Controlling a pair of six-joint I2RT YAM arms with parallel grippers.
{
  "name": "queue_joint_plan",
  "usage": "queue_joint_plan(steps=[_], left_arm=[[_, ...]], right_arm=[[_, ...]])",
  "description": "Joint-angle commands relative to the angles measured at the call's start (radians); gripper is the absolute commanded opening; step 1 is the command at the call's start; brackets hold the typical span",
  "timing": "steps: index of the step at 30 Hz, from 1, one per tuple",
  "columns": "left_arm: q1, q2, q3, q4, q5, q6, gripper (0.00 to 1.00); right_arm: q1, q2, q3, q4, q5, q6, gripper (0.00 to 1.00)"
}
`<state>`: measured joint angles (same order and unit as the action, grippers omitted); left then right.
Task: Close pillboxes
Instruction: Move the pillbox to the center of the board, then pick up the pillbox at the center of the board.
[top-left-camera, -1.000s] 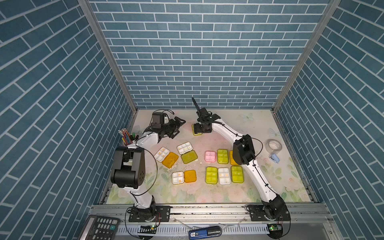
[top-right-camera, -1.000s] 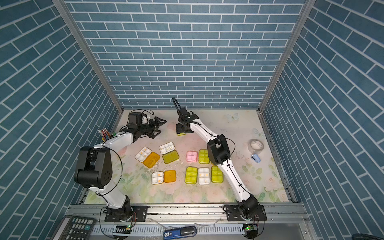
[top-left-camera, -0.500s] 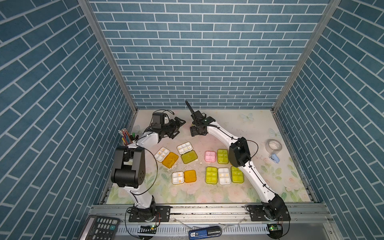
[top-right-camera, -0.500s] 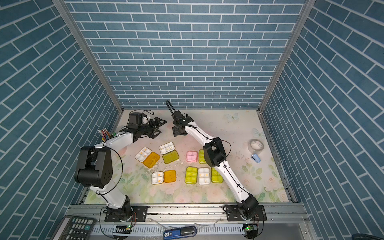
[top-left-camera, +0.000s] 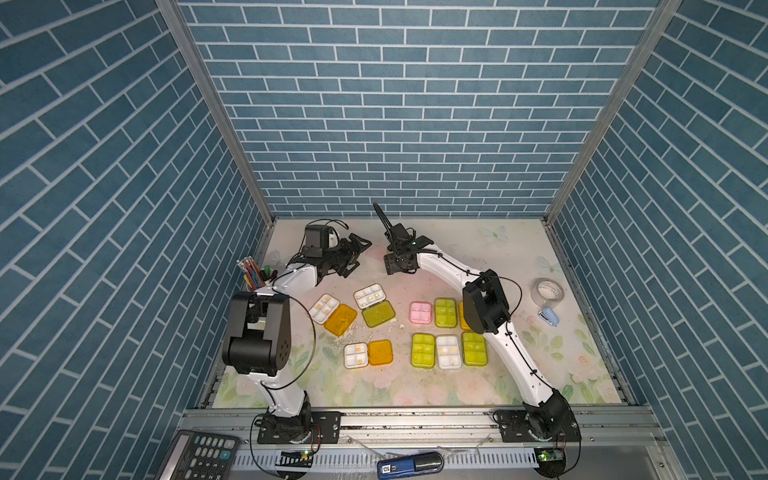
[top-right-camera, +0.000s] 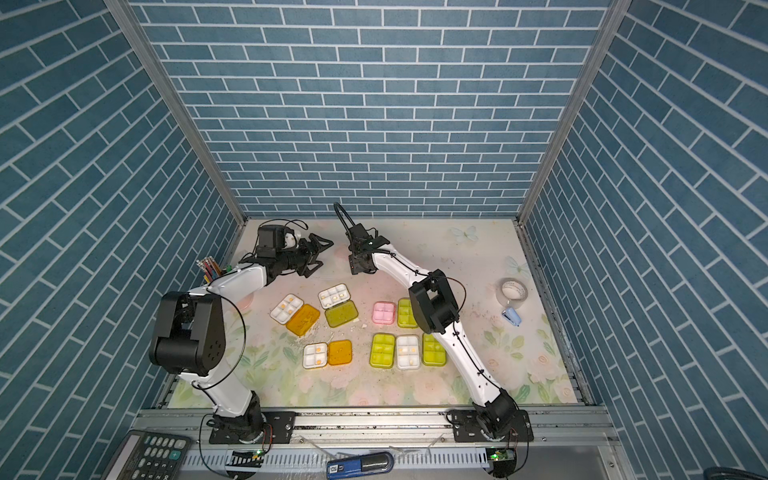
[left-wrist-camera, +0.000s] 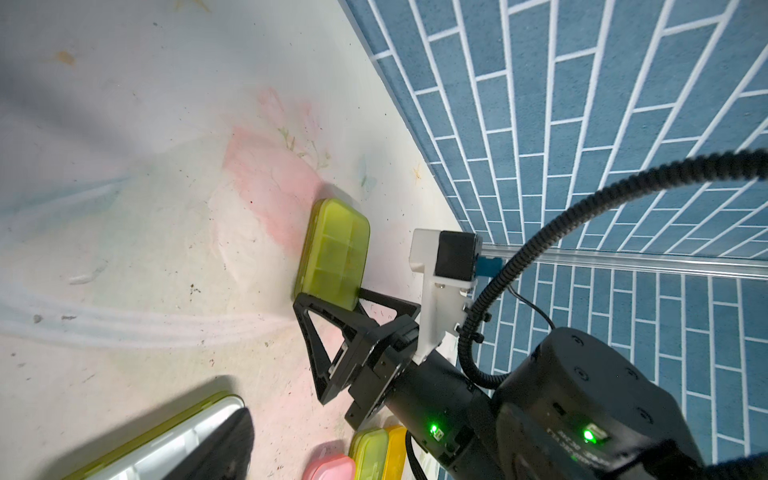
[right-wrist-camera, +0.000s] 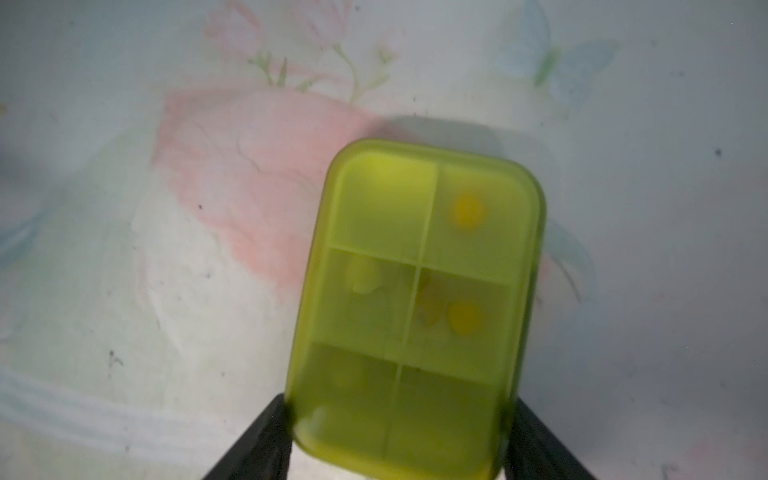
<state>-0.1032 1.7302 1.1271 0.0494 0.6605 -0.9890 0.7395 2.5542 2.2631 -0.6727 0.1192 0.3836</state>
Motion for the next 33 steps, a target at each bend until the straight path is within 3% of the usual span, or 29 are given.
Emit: queue_joint_plan(steps=[1, 7, 12, 18, 20, 27, 33], left_arm=[[0.003, 0.012, -0.001, 0.027, 0.013, -0.001, 0.93], [-0.004, 0.011, -0.003, 0.032, 0.011, 0.0, 0.93], [-0.015, 0.012, -0.001, 0.03, 0.014, 0.004, 0.93], [-0.018, 0.009, 0.002, 0.03, 0.019, 0.005, 0.93], [-0.018, 0.009, 0.002, 0.03, 0.021, 0.005, 0.93], [-0.018, 0.006, 0.003, 0.03, 0.024, 0.006, 0.93], [-0.018, 0.002, 0.005, 0.032, 0.027, 0.001, 0.93]], right_arm=[[-0.001, -0.091, -0.139, 0.019, -0.008, -0.028, 0.69], [-0.005, -0.235, -0.392, 0.088, -0.055, -0.032, 0.7], [-0.016, -0.286, -0.466, 0.064, -0.094, -0.047, 0.83], [-0.023, -0.265, -0.382, 0.0, -0.064, -0.054, 0.88], [-0.023, -0.227, -0.309, -0.047, -0.044, -0.046, 0.98], [-0.032, -0.072, -0.069, -0.163, 0.037, 0.023, 0.98], [-0.035, 0.007, 0.063, -0.227, 0.036, 0.049, 0.89]])
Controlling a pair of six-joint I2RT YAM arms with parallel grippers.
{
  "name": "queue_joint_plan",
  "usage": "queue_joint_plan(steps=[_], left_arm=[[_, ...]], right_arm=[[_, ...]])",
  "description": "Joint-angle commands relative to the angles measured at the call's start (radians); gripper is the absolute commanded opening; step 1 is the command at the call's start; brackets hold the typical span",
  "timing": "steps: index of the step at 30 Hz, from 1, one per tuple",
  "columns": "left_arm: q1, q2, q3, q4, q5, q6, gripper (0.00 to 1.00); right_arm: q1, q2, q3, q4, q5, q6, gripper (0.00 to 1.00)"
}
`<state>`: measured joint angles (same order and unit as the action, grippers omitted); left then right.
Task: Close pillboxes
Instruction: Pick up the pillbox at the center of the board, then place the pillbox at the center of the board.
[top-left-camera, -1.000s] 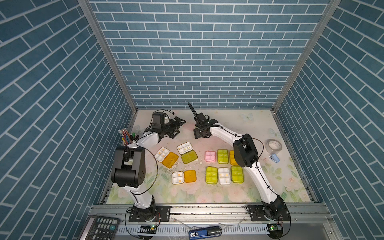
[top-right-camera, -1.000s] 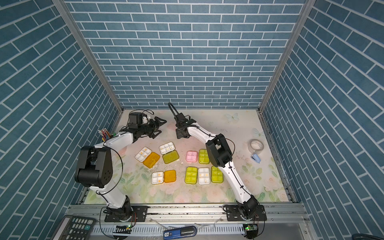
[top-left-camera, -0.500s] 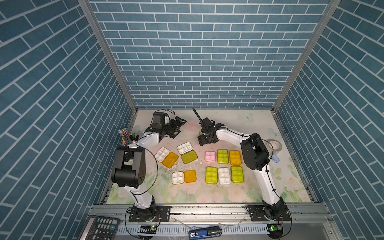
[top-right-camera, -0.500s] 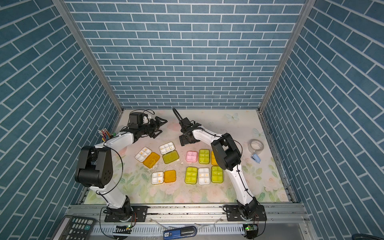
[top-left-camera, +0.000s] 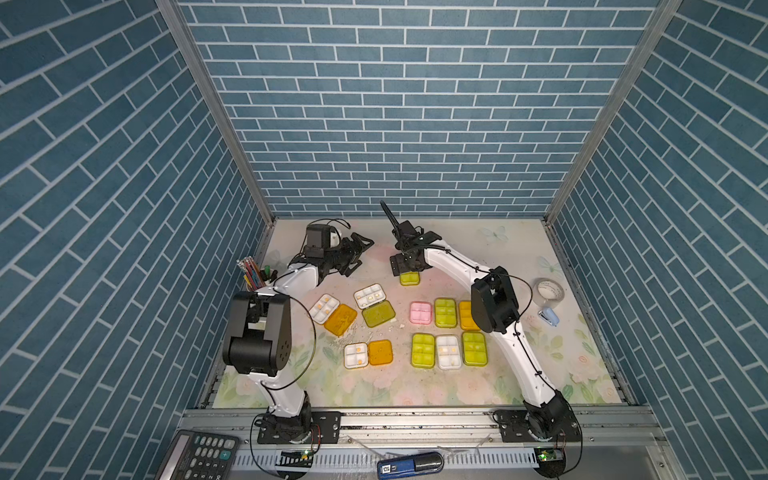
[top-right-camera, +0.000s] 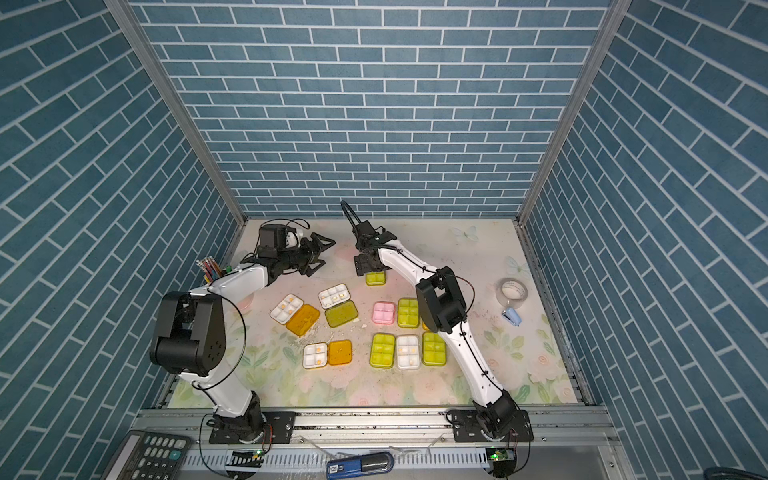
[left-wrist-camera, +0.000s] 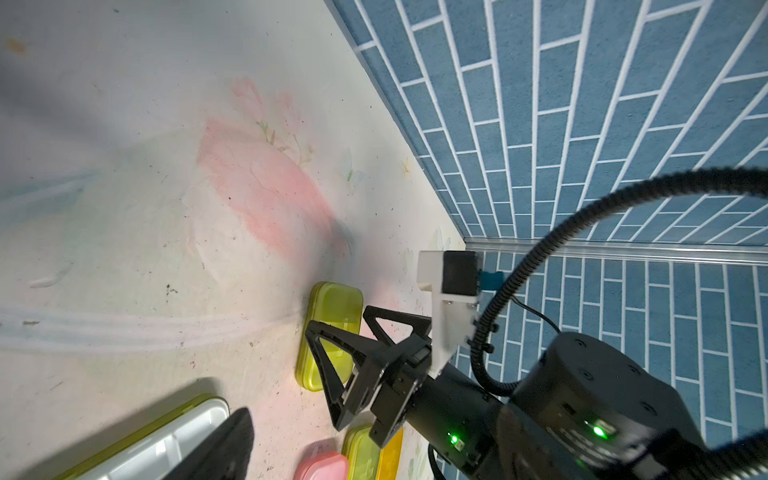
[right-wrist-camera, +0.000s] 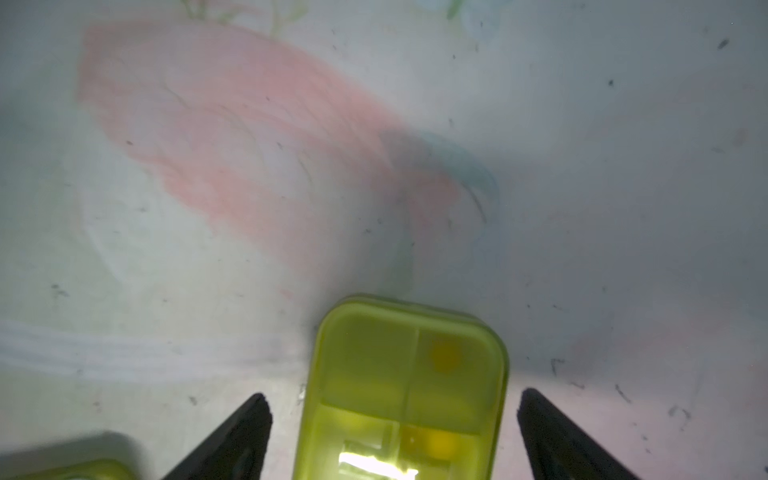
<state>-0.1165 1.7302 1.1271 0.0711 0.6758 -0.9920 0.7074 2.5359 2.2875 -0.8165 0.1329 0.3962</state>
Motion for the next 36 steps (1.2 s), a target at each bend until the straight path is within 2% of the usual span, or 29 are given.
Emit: queue_joint_plan(steps=[1, 5, 9, 16, 19, 23, 32, 36], left_arm=[[-0.005, 0.002, 0.004, 0.01, 0.011, 0.006, 0.93], [-0.005, 0.0, 0.005, 0.01, 0.011, 0.004, 0.93], [-0.005, 0.0, 0.003, 0.011, 0.009, 0.004, 0.93], [-0.006, -0.003, -0.001, 0.019, 0.011, 0.0, 0.93], [-0.013, -0.007, -0.003, 0.019, 0.011, -0.001, 0.93], [-0.03, -0.017, -0.003, 0.027, 0.018, -0.006, 0.93], [-0.064, -0.044, -0.006, 0.03, 0.014, -0.004, 0.93], [-0.076, -0.044, -0.006, 0.026, 0.012, 0.001, 0.93]], right_arm=[[-0.005, 0.029, 0.043, -0.085, 0.019, 0.039, 0.87], [-0.005, 0.014, 0.009, -0.081, 0.017, 0.047, 0.79], [-0.005, -0.057, -0.106, -0.007, 0.016, 0.052, 0.7], [-0.035, -0.248, -0.305, 0.11, 0.048, 0.026, 0.67], [-0.07, -0.39, -0.456, 0.16, 0.053, 0.013, 0.67], [-0.132, -0.626, -0.743, 0.193, 0.082, 0.01, 0.67], [-0.221, -1.093, -1.257, 0.001, 0.133, 0.06, 0.69], [-0.241, -1.239, -1.431, -0.033, 0.069, 0.11, 0.69]])
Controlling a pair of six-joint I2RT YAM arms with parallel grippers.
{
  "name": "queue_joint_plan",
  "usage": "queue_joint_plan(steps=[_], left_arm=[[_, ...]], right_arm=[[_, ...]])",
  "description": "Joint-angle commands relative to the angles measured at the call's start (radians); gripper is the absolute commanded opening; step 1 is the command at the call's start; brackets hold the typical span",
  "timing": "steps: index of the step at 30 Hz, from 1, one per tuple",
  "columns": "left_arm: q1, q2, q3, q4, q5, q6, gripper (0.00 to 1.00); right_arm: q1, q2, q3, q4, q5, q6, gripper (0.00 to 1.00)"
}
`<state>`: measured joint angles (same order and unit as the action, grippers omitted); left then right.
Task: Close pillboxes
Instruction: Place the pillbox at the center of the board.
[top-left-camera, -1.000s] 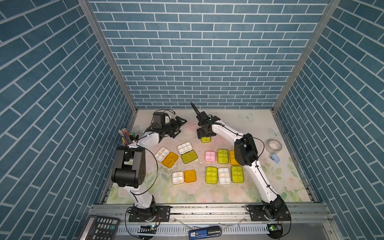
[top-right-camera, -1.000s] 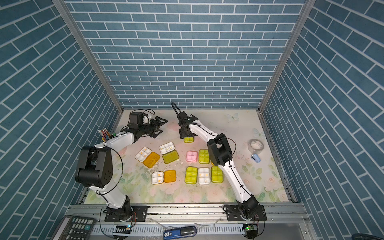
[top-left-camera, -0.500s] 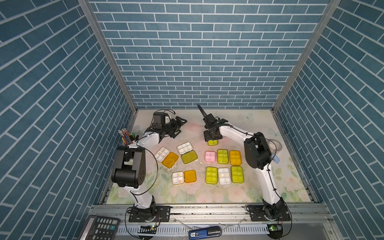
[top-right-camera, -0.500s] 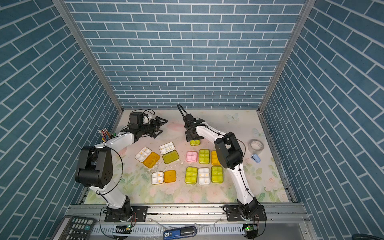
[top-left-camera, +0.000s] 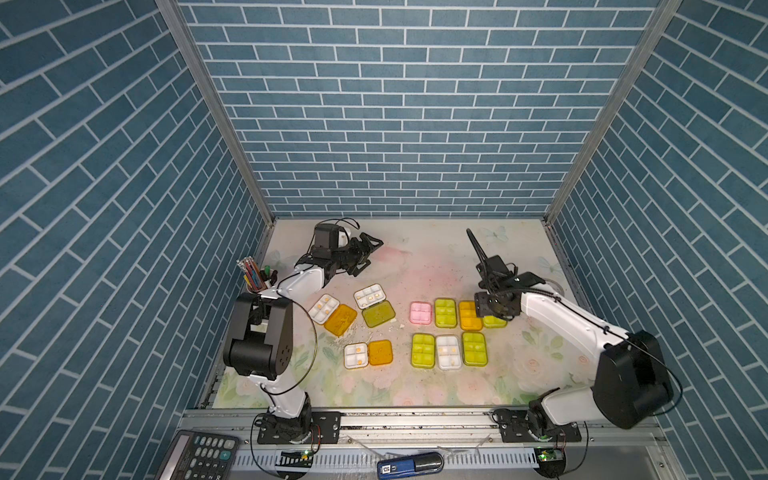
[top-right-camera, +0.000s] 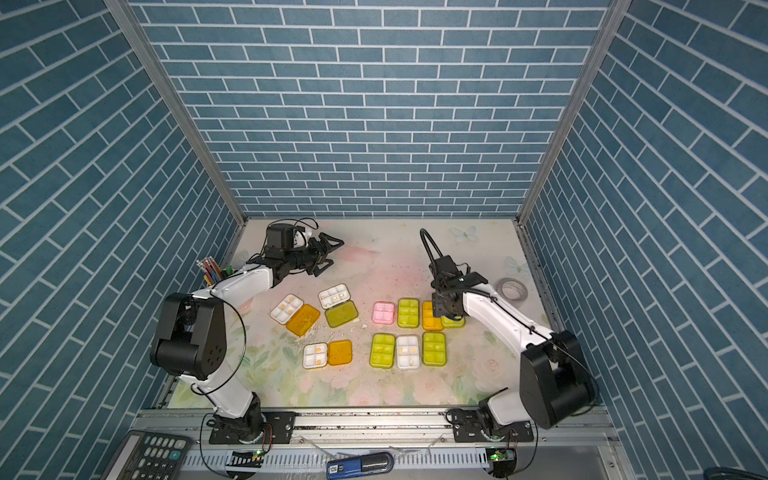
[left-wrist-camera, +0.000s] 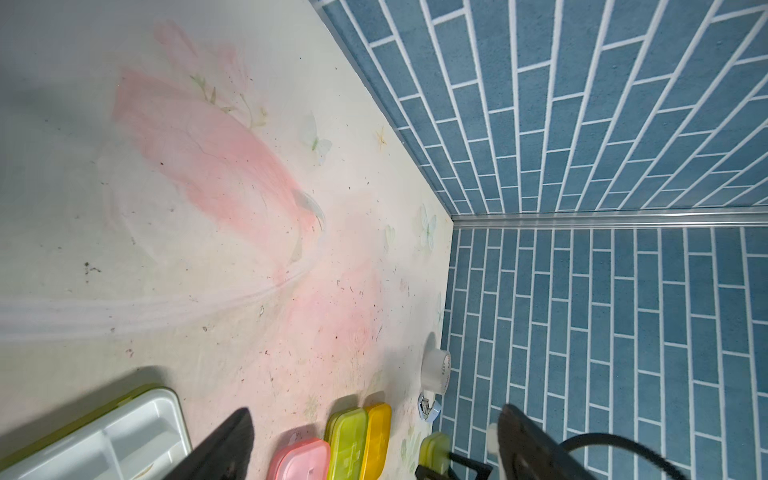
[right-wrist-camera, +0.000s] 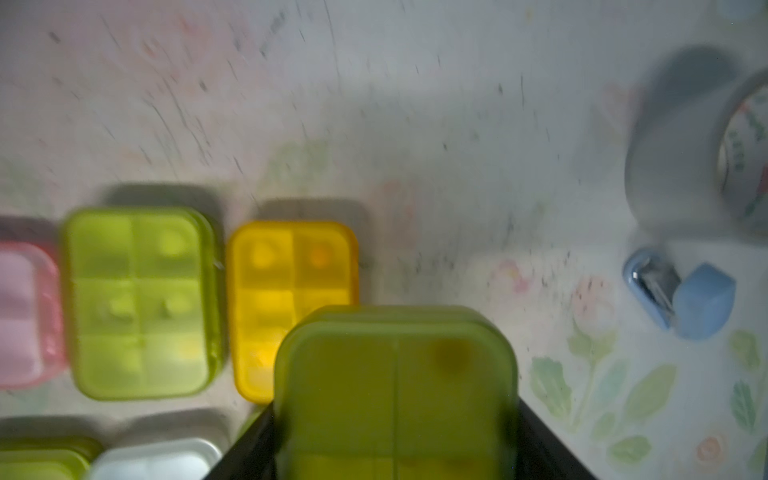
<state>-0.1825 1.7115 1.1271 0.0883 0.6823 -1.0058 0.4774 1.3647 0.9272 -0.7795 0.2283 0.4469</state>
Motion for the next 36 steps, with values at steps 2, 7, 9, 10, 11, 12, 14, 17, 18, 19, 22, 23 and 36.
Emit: queue_joint_plan(steps=[2, 7, 9, 10, 11, 12, 14, 17, 18, 19, 22, 23, 36], left_arm=[[-0.014, -0.027, -0.006, 0.006, 0.004, 0.017, 0.93], [-0.018, -0.032, -0.006, -0.005, -0.005, 0.03, 0.93], [-0.018, -0.035, -0.004, -0.009, -0.006, 0.033, 0.93], [-0.018, -0.036, -0.004, -0.01, -0.006, 0.033, 0.93], [-0.018, -0.036, -0.004, -0.009, -0.004, 0.032, 0.93], [-0.018, -0.036, -0.004, -0.009, -0.004, 0.033, 0.93], [-0.018, -0.036, -0.004, -0.01, -0.004, 0.033, 0.93], [-0.018, -0.032, -0.004, -0.009, -0.003, 0.03, 0.93], [-0.018, -0.03, -0.005, -0.007, -0.001, 0.029, 0.93], [-0.018, -0.03, -0.004, -0.007, -0.002, 0.029, 0.93], [-0.018, -0.03, -0.004, -0.005, 0.0, 0.028, 0.93], [-0.018, -0.03, -0.004, -0.004, -0.001, 0.029, 0.93], [-0.018, -0.009, 0.0, -0.013, 0.003, 0.03, 0.93]], right_arm=[[-0.013, -0.103, -0.132, -0.078, -0.033, 0.082, 0.69], [-0.019, -0.106, -0.166, -0.034, -0.086, 0.145, 0.7], [-0.023, -0.074, -0.18, -0.011, -0.1, 0.151, 0.7], [-0.023, -0.063, -0.191, 0.008, -0.101, 0.158, 0.7], [-0.024, -0.057, -0.205, 0.028, -0.095, 0.166, 0.7], [-0.024, -0.054, -0.22, 0.052, -0.092, 0.168, 0.7], [-0.025, -0.05, -0.241, 0.073, -0.072, 0.174, 0.7], [-0.025, -0.072, -0.261, 0.091, -0.082, 0.188, 0.7], [-0.025, -0.08, -0.268, 0.092, -0.076, 0.194, 0.7], [-0.026, -0.085, -0.276, 0.091, -0.071, 0.194, 0.7], [-0.025, -0.075, -0.297, 0.105, -0.08, 0.191, 0.73], [-0.025, -0.066, -0.302, 0.11, -0.088, 0.193, 0.74], [-0.025, -0.095, -0.311, 0.078, -0.1, 0.2, 0.83]])
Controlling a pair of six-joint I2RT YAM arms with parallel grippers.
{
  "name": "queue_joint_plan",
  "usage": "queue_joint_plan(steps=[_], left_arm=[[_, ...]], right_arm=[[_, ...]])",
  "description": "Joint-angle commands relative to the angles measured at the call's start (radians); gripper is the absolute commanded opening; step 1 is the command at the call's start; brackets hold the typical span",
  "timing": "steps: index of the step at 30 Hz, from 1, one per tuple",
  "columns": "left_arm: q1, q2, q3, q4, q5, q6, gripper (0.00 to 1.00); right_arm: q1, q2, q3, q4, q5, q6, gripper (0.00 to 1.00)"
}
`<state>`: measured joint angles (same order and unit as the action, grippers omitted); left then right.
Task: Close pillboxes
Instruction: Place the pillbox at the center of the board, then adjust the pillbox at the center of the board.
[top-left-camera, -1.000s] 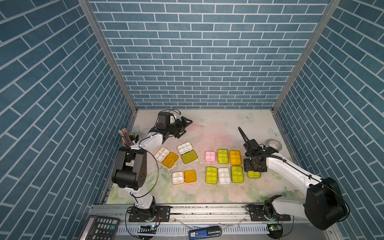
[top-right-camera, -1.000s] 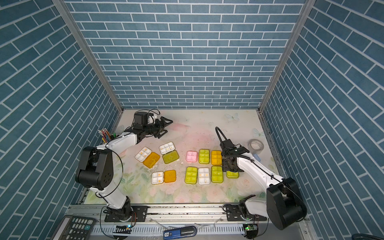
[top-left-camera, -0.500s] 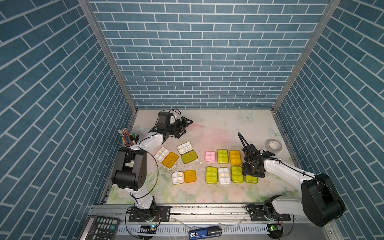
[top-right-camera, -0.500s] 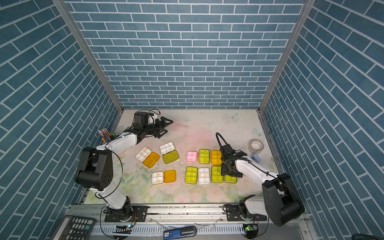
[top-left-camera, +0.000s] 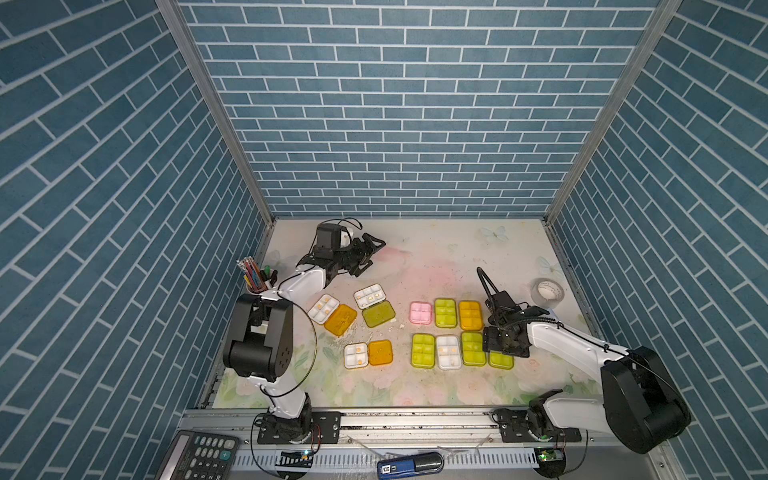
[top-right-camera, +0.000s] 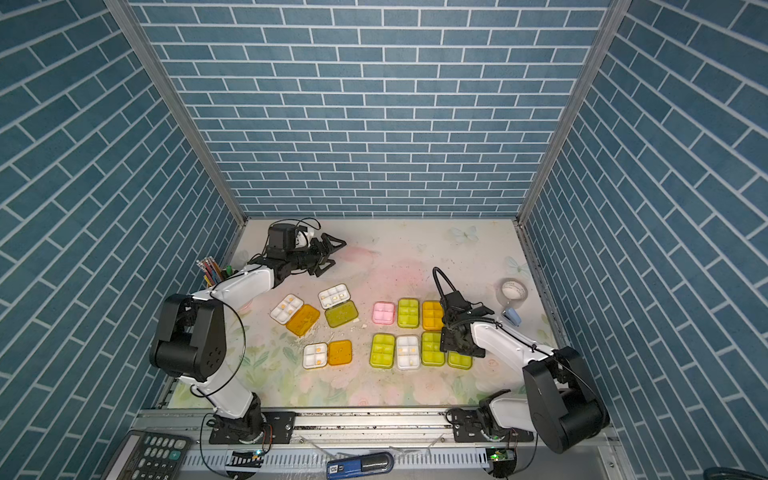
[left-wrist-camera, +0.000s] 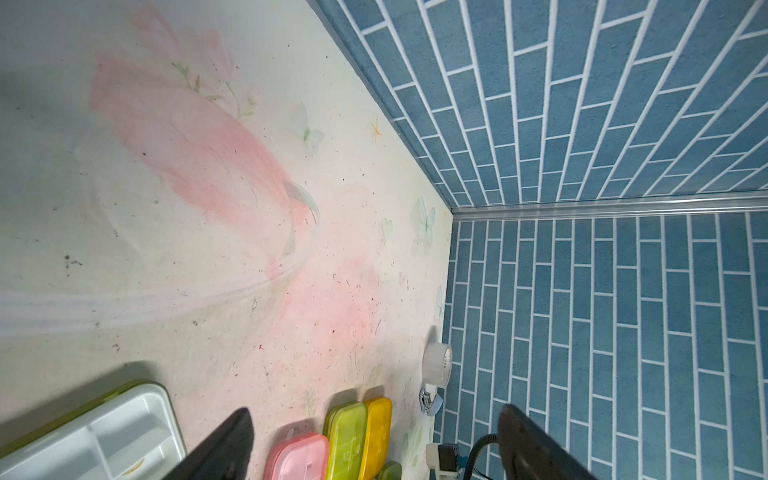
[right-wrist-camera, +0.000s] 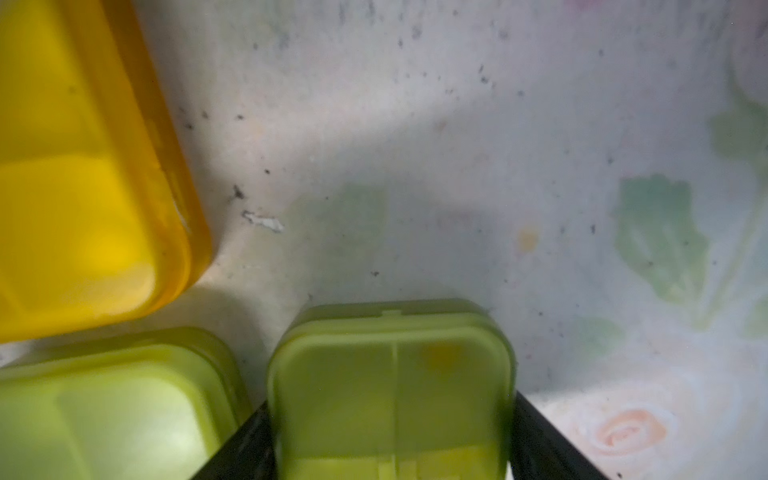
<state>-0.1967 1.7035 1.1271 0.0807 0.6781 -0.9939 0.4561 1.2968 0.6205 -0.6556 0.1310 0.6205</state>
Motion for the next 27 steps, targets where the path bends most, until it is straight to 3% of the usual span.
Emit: queue_joint_plan(steps=[1, 7, 11, 13, 19, 22, 27], left_arm=[[-0.004, -0.001, 0.003, -0.012, 0.008, 0.022, 0.93], [0.006, -0.027, 0.02, -0.105, -0.043, 0.072, 0.93], [0.007, -0.129, 0.009, -0.222, -0.217, 0.145, 0.94], [0.006, -0.165, 0.002, -0.269, -0.246, 0.168, 0.95], [-0.01, -0.305, -0.185, -0.368, -0.274, 0.176, 0.95], [-0.054, -0.375, -0.265, -0.428, -0.32, 0.192, 0.95], [-0.158, -0.407, -0.315, -0.518, -0.387, 0.216, 0.95]], right_arm=[[-0.004, -0.036, 0.001, -0.054, -0.003, 0.03, 0.83], [-0.004, -0.111, 0.08, -0.131, 0.05, 0.013, 0.84], [-0.004, -0.157, 0.153, -0.142, 0.071, -0.03, 0.84], [-0.002, -0.16, 0.191, -0.132, 0.079, -0.052, 0.84], [0.005, -0.124, 0.284, -0.011, 0.032, -0.106, 0.84], [0.037, -0.077, 0.333, 0.037, -0.039, -0.122, 0.84], [0.065, -0.044, 0.357, 0.084, -0.041, -0.152, 0.85]])
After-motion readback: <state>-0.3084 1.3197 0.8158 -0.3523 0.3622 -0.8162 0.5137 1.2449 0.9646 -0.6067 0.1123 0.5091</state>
